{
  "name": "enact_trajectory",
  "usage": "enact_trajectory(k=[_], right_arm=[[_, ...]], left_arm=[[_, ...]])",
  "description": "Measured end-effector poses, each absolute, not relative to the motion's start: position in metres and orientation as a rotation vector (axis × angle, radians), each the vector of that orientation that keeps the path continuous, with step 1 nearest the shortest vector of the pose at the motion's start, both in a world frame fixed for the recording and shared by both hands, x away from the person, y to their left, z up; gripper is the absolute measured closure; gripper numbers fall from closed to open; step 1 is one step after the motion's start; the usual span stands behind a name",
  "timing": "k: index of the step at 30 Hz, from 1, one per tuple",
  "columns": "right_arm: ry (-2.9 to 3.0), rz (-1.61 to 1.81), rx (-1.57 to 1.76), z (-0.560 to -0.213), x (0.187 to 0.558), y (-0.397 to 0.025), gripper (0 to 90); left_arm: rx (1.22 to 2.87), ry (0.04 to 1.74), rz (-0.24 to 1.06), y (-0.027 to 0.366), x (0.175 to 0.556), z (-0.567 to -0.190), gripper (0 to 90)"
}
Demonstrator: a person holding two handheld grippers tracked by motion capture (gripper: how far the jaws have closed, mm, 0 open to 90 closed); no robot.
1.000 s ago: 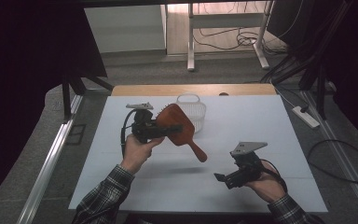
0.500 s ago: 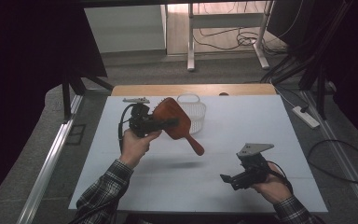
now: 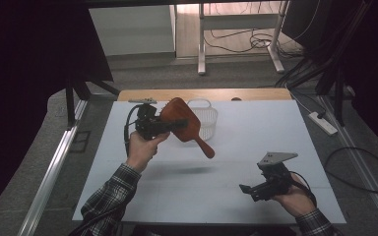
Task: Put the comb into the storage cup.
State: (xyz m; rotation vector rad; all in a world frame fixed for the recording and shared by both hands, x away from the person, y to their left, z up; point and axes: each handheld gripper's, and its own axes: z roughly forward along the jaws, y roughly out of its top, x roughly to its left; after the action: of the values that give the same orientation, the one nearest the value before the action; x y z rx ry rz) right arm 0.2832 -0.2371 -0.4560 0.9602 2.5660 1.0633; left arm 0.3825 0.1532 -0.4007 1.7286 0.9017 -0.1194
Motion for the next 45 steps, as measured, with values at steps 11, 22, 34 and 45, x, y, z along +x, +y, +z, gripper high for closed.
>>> enact_trajectory(k=[11,22,34,45], right_arm=[[2.55,1.054,1.002,-0.457,0.278,-0.249,0.0],[2.501,1.056,1.065,-0.457,0.274,-0.265,0.0],[2.493,1.013,1.095,-0.459,0.267,-0.283,0.0],[2.435,0.994,1.186,-0.458,0.261,-0.3,0.0]], left_arm=[[1.702,0.918,-0.108,0.159,0.391,-0.394,53.0],[1.693,0.933,-0.081,0.162,0.401,-0.384,53.1],[1.679,0.952,-0.048,0.165,0.412,-0.372,53.1],[1.657,0.976,-0.011,0.169,0.422,-0.363,53.1]])
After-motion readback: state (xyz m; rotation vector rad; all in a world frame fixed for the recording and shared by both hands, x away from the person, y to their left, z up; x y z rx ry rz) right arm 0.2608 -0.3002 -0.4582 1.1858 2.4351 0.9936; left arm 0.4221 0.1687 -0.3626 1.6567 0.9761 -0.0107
